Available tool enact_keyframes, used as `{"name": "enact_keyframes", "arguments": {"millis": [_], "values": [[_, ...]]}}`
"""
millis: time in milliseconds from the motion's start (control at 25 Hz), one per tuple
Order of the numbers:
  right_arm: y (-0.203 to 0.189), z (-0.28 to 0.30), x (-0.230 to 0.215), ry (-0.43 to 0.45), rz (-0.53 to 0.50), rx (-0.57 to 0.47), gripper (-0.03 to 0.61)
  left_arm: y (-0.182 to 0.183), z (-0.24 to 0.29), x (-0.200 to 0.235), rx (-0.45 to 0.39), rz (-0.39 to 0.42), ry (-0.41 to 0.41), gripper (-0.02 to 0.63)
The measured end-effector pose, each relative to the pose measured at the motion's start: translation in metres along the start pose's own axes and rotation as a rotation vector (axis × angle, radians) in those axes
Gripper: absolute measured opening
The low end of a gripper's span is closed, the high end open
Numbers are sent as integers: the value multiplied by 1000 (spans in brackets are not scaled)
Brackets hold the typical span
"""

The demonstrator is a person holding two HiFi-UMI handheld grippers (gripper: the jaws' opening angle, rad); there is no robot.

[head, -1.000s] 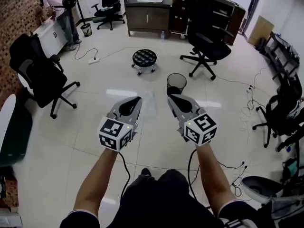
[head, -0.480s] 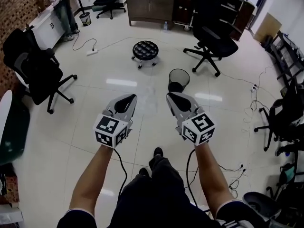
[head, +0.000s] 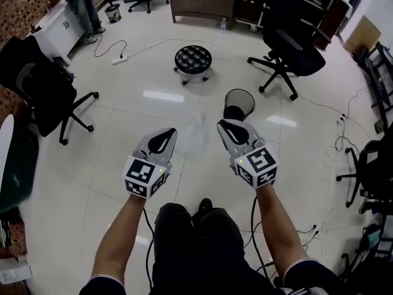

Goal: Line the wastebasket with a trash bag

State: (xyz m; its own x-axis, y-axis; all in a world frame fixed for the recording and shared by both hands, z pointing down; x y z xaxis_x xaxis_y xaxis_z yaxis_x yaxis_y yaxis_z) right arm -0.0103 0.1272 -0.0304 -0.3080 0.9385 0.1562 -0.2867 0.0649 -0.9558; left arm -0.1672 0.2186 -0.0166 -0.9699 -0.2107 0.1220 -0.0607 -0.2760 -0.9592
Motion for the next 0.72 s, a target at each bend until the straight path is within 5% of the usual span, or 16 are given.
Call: {"name": "enact_keyframes", "arguments": {"millis": [360,720], "values": [[-119,72,-18,1,5,157,51,-100,78,68,124,-42,-3,12],[-316,155,7,113,7,317,60,-291,151,139,250,-60,7,12]]}}
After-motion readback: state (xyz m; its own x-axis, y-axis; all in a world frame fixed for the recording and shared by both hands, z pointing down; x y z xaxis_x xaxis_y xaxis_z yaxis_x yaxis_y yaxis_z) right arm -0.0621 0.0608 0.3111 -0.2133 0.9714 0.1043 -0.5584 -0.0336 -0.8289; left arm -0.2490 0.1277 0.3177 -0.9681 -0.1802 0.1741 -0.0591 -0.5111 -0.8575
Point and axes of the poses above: the fingertips, and each gripper's own axes: z forward along the fingers, x to its left, y out of its top, the point moved 5 cm from there along -z, backward along the fingers, and after that the axes turned 8 degrees about -z, right-handed, at the moved point
